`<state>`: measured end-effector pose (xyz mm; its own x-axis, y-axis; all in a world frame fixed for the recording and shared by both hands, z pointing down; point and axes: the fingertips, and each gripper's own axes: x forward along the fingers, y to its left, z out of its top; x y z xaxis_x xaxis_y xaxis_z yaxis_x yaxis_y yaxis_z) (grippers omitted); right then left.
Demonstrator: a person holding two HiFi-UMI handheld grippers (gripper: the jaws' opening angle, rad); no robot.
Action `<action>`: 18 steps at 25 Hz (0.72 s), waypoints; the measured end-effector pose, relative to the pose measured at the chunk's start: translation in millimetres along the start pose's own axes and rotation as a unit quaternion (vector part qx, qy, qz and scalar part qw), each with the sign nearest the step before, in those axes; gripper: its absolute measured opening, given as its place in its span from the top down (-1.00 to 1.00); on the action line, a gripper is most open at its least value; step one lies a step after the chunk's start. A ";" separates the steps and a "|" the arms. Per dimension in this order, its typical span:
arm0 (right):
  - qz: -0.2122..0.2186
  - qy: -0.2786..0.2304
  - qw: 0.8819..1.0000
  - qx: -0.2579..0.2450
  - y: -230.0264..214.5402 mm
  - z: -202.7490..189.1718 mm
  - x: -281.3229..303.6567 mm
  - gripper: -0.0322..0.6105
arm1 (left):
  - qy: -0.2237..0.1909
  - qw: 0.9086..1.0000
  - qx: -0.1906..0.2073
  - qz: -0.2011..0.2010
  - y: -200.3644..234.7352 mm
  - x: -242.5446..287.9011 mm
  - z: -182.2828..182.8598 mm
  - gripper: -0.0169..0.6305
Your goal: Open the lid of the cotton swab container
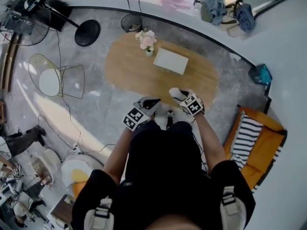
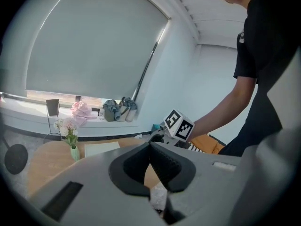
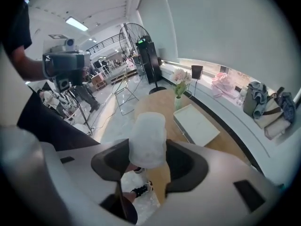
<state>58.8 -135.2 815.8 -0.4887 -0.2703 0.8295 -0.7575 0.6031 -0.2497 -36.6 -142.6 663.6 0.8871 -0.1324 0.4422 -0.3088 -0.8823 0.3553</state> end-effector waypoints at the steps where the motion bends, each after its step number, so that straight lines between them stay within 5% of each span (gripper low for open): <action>1: 0.002 -0.007 1.000 -0.005 1.5 0.5 -7.5 0.23 | 0.000 1.000 0.003 0.001 -4.6 2.0 0.8 0.95; 18: 0.086 -0.055 0.987 -0.121 70.0 13.0 -103.4 0.24 | -0.020 0.998 0.027 0.045 -68.3 -2.4 11.2 0.95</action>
<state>50.7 -74.8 706.1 -0.6554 -0.2199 0.7226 -0.5402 0.8050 -0.2450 -13.8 -87.0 629.1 0.8703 -0.2292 0.4359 -0.3697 -0.8889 0.2707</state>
